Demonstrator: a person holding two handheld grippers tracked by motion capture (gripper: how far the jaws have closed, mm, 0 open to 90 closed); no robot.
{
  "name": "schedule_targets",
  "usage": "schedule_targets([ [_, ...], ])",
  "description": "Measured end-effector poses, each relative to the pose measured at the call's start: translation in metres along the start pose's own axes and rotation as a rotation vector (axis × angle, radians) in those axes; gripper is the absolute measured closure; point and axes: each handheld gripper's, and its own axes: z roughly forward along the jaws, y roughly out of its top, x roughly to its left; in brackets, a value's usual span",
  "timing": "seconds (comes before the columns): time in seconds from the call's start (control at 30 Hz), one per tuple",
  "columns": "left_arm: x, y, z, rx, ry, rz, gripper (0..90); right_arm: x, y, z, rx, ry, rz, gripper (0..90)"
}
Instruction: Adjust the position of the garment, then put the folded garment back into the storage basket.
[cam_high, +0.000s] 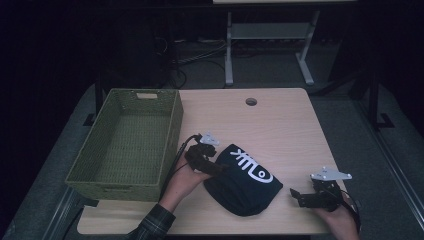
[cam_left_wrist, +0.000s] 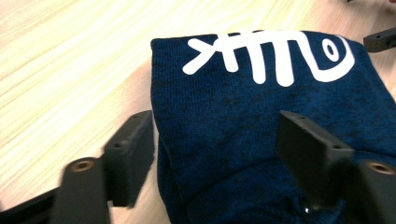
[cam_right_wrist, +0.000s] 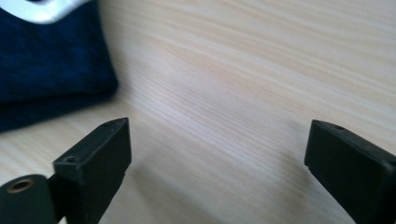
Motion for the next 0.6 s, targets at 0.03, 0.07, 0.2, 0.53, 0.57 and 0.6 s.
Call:
schedule_targets([
  [0.03,0.003,0.001,0.004,0.007,-0.002,0.0,25.1,-0.001,-0.001,0.002,0.007,-0.006,0.001,5.3],
  [0.07,0.003,0.001,0.004,0.007,-0.002,0.0,21.4,-0.001,-0.001,0.002,0.007,-0.006,0.001,5.3],
  [0.2,0.01,0.004,0.013,0.023,0.002,-0.003,17.1,-0.004,-0.001,0.004,0.013,-0.01,0.0,2.4],
  [0.53,0.021,0.004,0.028,0.038,-0.003,-0.025,15.2,-0.004,0.0,0.005,0.013,-0.009,0.002,2.4],
  [0.57,0.022,0.003,0.03,0.037,-0.004,-0.032,15.2,-0.004,0.0,0.005,0.014,-0.009,0.002,2.4],
  [0.6,0.023,0.003,0.032,0.041,-0.007,-0.035,15.2,-0.004,0.0,0.005,0.014,-0.009,0.002,2.4],
])
